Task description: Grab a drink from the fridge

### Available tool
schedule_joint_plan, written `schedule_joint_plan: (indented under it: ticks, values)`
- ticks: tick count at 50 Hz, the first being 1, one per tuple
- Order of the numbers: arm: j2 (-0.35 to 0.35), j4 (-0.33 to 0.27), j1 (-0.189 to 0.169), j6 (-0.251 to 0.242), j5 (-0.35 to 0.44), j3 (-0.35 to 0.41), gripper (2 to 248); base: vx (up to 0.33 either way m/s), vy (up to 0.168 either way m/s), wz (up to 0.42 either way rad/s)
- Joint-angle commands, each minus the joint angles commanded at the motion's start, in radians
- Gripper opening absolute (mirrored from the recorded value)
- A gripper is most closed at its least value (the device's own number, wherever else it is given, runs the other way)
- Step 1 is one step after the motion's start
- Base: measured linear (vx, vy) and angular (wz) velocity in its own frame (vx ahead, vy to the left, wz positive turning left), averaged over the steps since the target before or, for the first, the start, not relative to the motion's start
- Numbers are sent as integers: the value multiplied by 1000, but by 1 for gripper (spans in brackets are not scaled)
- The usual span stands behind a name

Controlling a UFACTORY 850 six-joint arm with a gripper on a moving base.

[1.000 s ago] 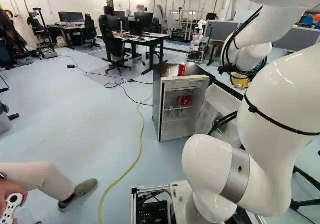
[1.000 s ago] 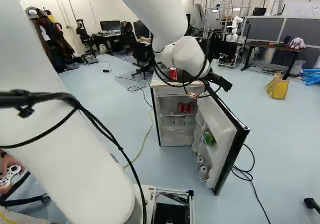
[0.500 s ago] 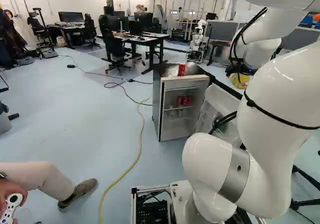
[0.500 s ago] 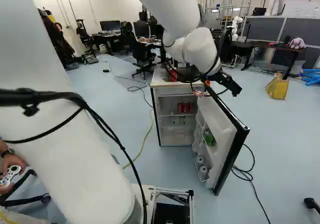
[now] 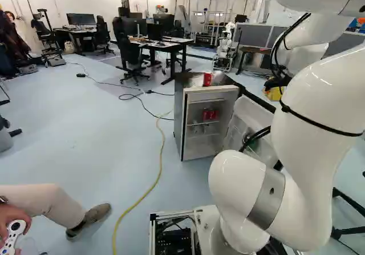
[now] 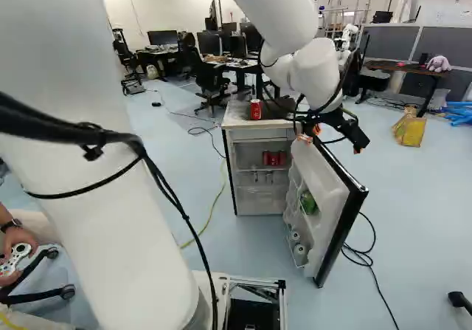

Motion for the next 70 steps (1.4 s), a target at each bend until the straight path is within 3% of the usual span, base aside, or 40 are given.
schedule_joint_plan:
  ticks: [26,70]
  values:
    - [-112,0,-44,0,-20,-124,247,0,0,0]
    - [-324,0,-85,0,-161,-381,247,0,0,0]
